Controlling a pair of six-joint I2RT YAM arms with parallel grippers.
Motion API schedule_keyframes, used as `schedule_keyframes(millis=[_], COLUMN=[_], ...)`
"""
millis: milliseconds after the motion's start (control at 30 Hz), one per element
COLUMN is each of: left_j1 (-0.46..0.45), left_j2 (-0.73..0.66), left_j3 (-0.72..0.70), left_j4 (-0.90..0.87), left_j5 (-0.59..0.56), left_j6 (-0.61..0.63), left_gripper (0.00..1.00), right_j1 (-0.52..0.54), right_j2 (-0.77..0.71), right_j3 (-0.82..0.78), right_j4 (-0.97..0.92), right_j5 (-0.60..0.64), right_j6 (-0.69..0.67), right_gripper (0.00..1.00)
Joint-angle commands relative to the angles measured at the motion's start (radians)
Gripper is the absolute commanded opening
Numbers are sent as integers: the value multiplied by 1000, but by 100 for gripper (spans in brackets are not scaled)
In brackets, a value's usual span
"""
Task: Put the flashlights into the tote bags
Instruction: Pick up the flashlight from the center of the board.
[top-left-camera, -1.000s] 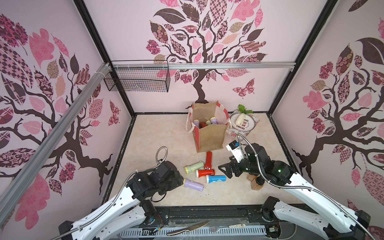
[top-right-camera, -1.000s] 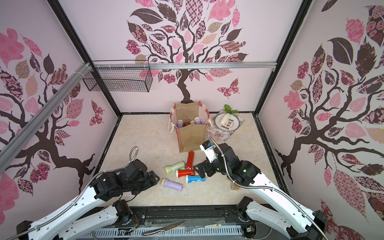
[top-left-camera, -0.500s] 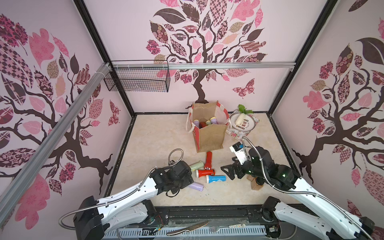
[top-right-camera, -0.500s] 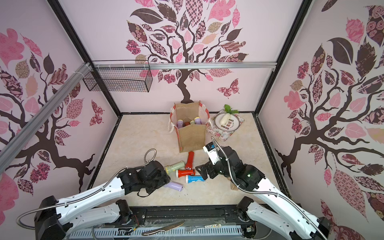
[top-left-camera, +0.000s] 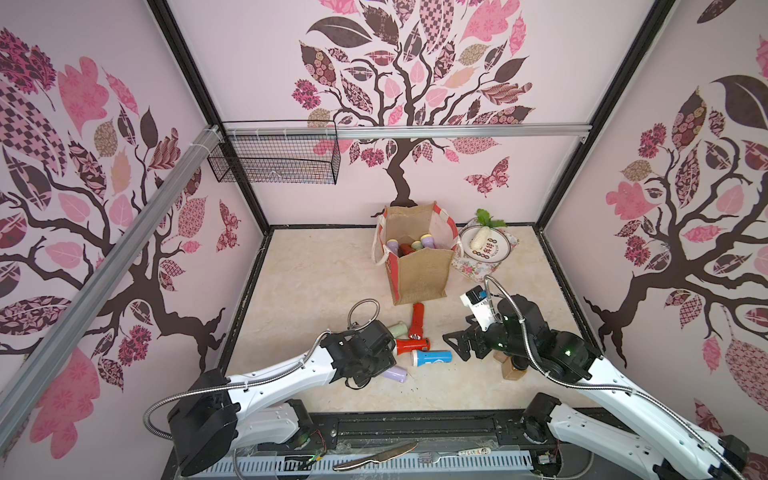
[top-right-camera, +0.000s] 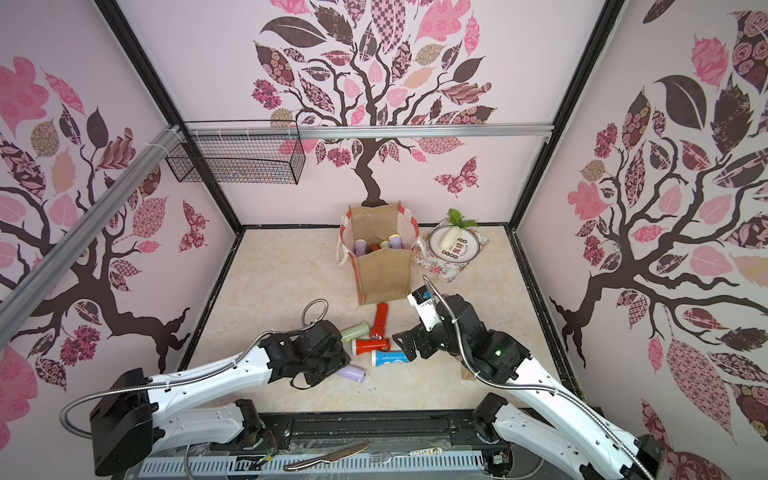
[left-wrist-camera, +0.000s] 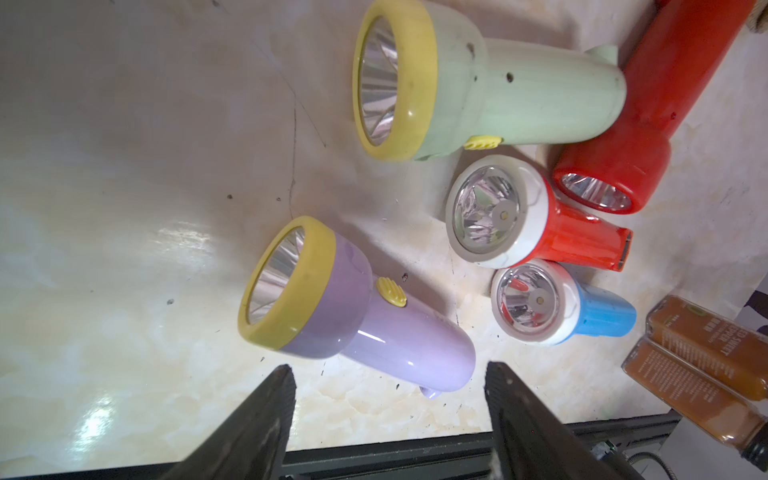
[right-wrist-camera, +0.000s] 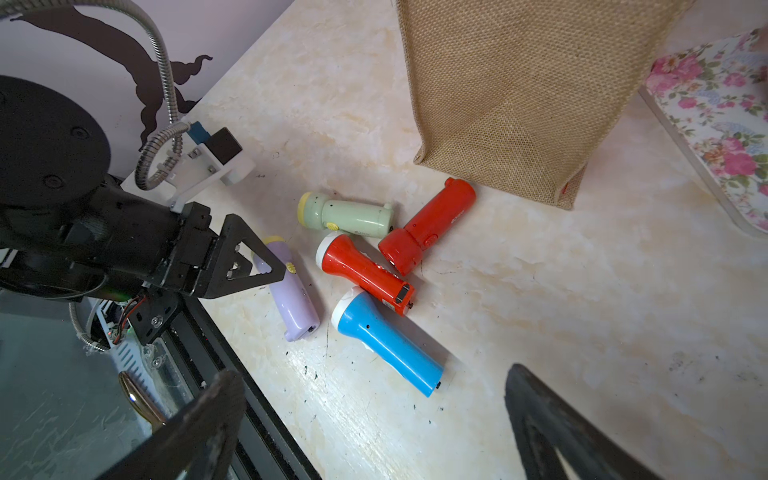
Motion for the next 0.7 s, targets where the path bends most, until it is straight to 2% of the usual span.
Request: schedule_keyframes(millis=[0,533,667], left_j1=[-4,1,2], left_j2=[29,221,246], left_j3=[-20,65,81], left_j4=[41,50,24], left_j5=[10,-7,-1], left_j6=[-21,47,68], left_gripper=[75,70,64], right_j1=[-1,-5,-8], right_j2=[-12,-23,-23], right_j3=[7,11,18], right_j4=[-2,-4,-10], right_j5=[13,42,50], right_j6=[-28,-51,-58], right_gripper=[100,100,100])
